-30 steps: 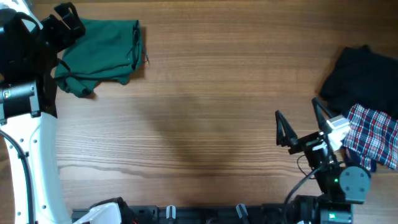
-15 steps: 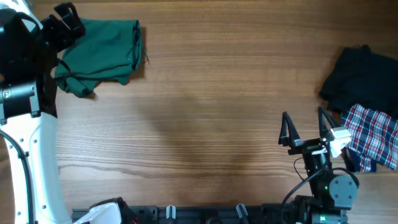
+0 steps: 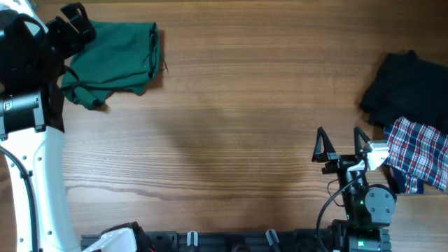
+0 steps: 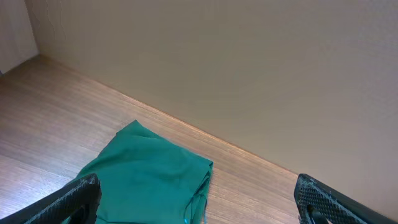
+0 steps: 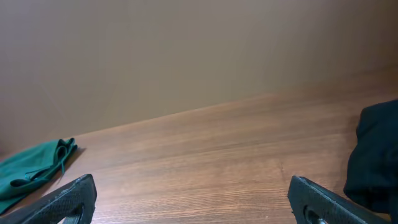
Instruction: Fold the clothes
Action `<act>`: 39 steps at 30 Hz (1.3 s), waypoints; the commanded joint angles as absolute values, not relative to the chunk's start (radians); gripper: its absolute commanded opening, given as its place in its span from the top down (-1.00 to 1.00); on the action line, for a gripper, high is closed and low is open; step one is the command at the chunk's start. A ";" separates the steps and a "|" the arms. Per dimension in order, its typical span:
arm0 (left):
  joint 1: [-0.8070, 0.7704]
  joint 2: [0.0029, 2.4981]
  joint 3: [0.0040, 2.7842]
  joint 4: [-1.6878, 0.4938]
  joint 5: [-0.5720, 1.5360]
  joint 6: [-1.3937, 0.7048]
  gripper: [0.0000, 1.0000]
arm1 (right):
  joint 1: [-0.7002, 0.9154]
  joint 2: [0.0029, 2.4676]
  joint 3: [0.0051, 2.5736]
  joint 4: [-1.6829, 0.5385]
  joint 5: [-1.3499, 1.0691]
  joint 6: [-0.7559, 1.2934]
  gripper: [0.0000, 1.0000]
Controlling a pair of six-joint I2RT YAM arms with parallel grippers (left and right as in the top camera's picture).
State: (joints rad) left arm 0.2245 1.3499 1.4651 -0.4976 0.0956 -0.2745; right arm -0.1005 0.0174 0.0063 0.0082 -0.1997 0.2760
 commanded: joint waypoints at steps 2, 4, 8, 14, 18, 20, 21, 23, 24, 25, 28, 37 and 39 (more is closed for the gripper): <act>0.226 1.338 1.460 -0.496 0.104 -0.269 -1.00 | -0.097 0.005 0.005 0.014 -0.179 0.291 -0.99; 0.226 1.338 1.460 -0.496 0.104 -0.269 -0.99 | -0.097 0.005 0.005 0.014 -0.179 0.291 -1.00; 0.226 1.338 1.460 -0.496 0.104 -0.269 -0.99 | -0.097 0.005 0.005 0.014 -0.179 0.291 -1.00; 0.226 1.338 1.460 -0.496 0.104 -0.269 -0.99 | -0.097 0.005 0.005 0.014 -0.179 0.291 -0.99; 0.226 1.329 1.460 -0.522 0.096 -0.264 -0.99 | -0.097 0.005 0.005 0.014 -0.179 0.291 -0.99; 0.226 1.291 1.456 -0.627 0.047 -0.265 -1.00 | -0.097 0.005 0.005 0.014 -0.179 0.291 -1.00; 0.226 1.262 1.442 -0.678 0.043 -0.265 -0.99 | -0.097 0.005 0.005 0.014 -0.179 0.291 -0.99; 0.226 1.179 1.359 -0.699 0.043 -0.264 -1.00 | -0.097 0.005 0.005 0.014 -0.179 0.291 -0.99; 0.226 1.130 1.296 -0.677 0.043 -0.264 -1.00 | -0.097 0.005 0.005 0.014 -0.179 0.291 -0.99; 0.226 1.075 1.221 -0.645 0.044 -0.264 -0.99 | -0.097 0.005 0.005 0.014 -0.179 0.291 -0.99; 0.226 0.889 0.933 -0.490 0.051 -0.265 -0.99 | -0.097 0.005 0.005 0.014 -0.179 0.291 -1.00; 0.226 0.423 0.231 0.044 0.188 -0.264 -0.99 | -0.097 0.005 0.005 0.014 -0.179 0.291 -1.00; 0.226 0.356 0.186 0.046 0.191 -0.264 -1.00 | -0.097 0.005 0.005 0.014 -0.179 0.291 -0.99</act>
State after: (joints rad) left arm 0.2245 0.4755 0.2852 0.0261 0.1429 -0.2741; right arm -0.1005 0.0135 0.0063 0.0082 -0.1928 0.2768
